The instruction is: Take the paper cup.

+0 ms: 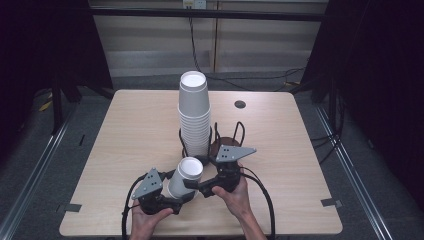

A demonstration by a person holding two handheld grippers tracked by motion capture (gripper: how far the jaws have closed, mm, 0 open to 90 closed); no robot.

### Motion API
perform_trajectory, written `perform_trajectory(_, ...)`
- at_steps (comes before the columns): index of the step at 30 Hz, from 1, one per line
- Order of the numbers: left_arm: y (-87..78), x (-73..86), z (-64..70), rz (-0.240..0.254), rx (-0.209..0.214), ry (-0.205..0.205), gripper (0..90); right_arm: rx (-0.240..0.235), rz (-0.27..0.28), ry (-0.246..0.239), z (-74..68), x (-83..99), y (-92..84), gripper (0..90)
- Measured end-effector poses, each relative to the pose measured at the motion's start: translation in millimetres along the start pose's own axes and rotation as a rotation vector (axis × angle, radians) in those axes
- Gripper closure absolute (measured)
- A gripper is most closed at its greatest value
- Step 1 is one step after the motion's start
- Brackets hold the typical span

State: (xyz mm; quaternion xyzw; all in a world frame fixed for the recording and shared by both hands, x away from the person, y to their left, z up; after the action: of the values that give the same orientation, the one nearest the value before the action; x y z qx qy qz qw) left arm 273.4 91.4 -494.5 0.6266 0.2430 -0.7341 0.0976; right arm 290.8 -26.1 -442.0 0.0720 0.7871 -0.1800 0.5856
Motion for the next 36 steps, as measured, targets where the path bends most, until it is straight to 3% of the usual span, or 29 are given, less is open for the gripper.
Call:
perform_trajectory(7, -1.4, -2.4, -0.6, -0.031, 0.018, 0.015, 14.3, 0.002, 0.011, 0.001, 1.2, -1.8, -5.0, 13.1)
perform_trajectory(14, -5.3, -4.1, -4.0, -0.069, 0.001, 0.040, 14.3, 0.011, 0.036, -0.013, 3.1, -4.9, -14.5, 13.2)
perform_trajectory(22, -4.4, -8.1, -3.7, -0.112, 0.030, 0.053, 14.4, 0.018, 0.003, -0.014, 6.1, -2.2, -19.9, 12.8)
perform_trajectory(29, -7.8, -9.8, -7.4, -0.147, 0.019, 0.066, 14.4, 0.030, -0.006, -0.026, 7.3, -4.5, -28.9, 13.0)
perform_trajectory(36, -10.2, -13.0, -8.1, -0.187, 0.022, 0.085, 14.5, 0.024, -0.066, -0.032, 11.3, -0.9, -33.1, 13.1)
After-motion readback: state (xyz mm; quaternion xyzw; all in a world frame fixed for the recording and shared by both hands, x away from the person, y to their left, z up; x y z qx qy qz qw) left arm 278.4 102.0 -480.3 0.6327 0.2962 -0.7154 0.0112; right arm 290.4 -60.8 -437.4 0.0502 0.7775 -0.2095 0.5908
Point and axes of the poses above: each handheld gripper's, and its own axes: y roughly forward along the jaws, x roughly out of its underside, z roughly to its right, the point moved 7 cm from there along y, roughly forward along the jaws, and after that the axes turned 3 degrees about z, right-handed, at the moved point
